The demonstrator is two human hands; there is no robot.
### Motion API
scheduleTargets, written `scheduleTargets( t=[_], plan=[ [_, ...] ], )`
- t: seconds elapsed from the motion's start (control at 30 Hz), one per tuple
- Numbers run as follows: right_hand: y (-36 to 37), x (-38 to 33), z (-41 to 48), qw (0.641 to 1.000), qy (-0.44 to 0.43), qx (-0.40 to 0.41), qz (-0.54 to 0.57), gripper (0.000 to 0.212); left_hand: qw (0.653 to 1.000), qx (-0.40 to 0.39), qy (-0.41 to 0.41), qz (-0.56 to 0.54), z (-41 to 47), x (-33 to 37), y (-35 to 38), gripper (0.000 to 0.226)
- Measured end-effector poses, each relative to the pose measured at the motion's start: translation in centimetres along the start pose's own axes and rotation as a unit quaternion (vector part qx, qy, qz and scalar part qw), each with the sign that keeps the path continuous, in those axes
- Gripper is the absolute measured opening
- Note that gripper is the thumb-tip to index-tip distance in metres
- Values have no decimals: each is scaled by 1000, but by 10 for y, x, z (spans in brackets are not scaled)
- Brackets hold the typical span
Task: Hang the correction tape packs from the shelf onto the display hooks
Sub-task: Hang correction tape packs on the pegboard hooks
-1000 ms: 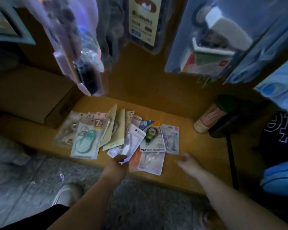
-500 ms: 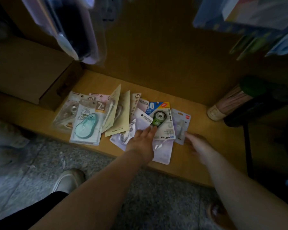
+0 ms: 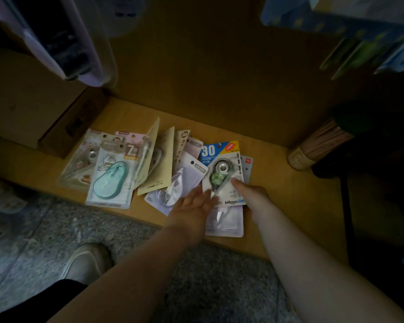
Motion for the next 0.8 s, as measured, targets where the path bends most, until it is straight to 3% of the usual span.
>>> scheduleTargets(
  t=[0.1,0.2,0.27,0.33,0.37,0.43,0.57,0.63,0.8],
  plan=[
    [6,0,7,999,-19,24,-20,46,1000,1,14,-22,-2,6,8,68],
    [5,-1,8,997,-37,55,-35,71,998,34,32,-43,-1,3,17,66],
    [0,2,11,996,-29,77,-36,86,982,136,64,-118,-3,7,13,60],
    [-1,2,13,996,-13,75,-39,95,920,303,32,-245,-11,0,9,55],
    [0,2,16,998,-7,59,-28,92,877,363,-24,-314,-17,-6,8,58],
    [3,2,15,999,2,30,-14,74,818,401,-84,-403,-22,-10,9,64],
    [10,1,10,999,-7,-26,-22,48,735,419,-66,-529,-11,0,4,48],
    [15,0,4,998,-14,-63,-26,37,722,410,-66,-553,-6,4,4,45],
    [20,5,1,991,-13,-124,-42,35,722,407,-52,-557,-8,5,0,45]
  ],
)
Point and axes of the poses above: each hand's wrist, its own z-axis towards the middle knuckle, its own y-axis out of the palm, x = y × z, the point moved 7 cm from there along z, towards the middle knuckle, and after that the axes turned 14 degrees about y, right-handed, at the moved point
